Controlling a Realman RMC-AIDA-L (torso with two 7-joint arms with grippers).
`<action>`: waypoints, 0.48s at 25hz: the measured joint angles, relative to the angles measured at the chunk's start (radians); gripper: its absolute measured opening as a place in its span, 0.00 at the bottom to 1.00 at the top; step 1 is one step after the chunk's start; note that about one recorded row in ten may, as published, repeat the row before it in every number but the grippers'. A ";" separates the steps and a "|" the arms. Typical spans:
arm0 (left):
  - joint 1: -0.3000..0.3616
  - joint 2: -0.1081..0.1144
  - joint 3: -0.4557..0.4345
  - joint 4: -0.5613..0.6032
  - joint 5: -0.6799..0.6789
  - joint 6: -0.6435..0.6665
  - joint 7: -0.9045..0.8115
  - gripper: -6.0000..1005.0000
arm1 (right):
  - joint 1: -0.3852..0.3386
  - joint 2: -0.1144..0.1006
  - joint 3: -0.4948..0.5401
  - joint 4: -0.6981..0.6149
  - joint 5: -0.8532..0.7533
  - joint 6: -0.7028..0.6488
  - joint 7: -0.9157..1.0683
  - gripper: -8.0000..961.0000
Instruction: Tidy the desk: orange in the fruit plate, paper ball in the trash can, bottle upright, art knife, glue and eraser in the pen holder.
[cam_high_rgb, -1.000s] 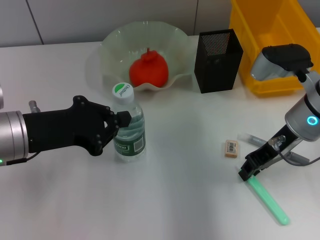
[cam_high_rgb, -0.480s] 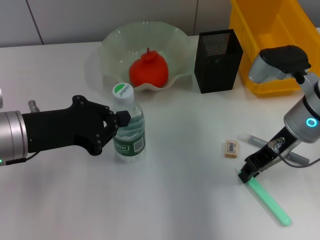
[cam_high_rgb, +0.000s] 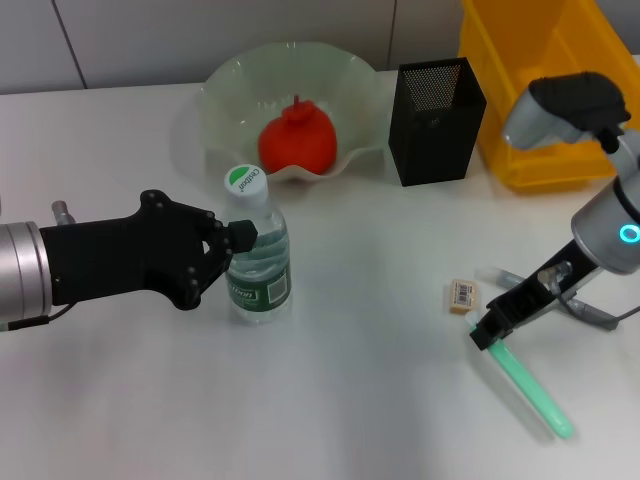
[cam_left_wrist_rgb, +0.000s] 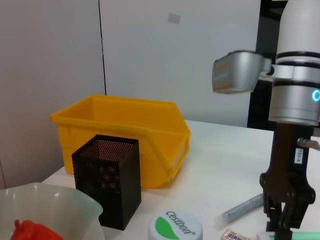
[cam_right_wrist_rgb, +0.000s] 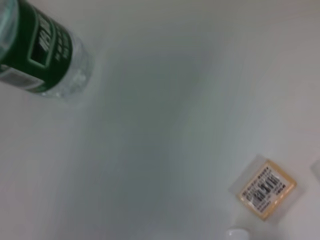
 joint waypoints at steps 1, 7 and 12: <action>0.000 0.000 -0.001 0.000 0.000 0.000 0.000 0.02 | -0.006 0.000 -0.001 -0.018 0.007 0.004 0.000 0.20; 0.000 0.000 -0.002 -0.001 -0.007 0.000 0.000 0.02 | -0.048 -0.001 0.003 -0.134 0.046 0.025 0.004 0.20; -0.001 0.000 -0.004 -0.001 -0.010 0.000 0.000 0.02 | -0.086 -0.003 0.015 -0.221 0.103 0.018 -0.011 0.20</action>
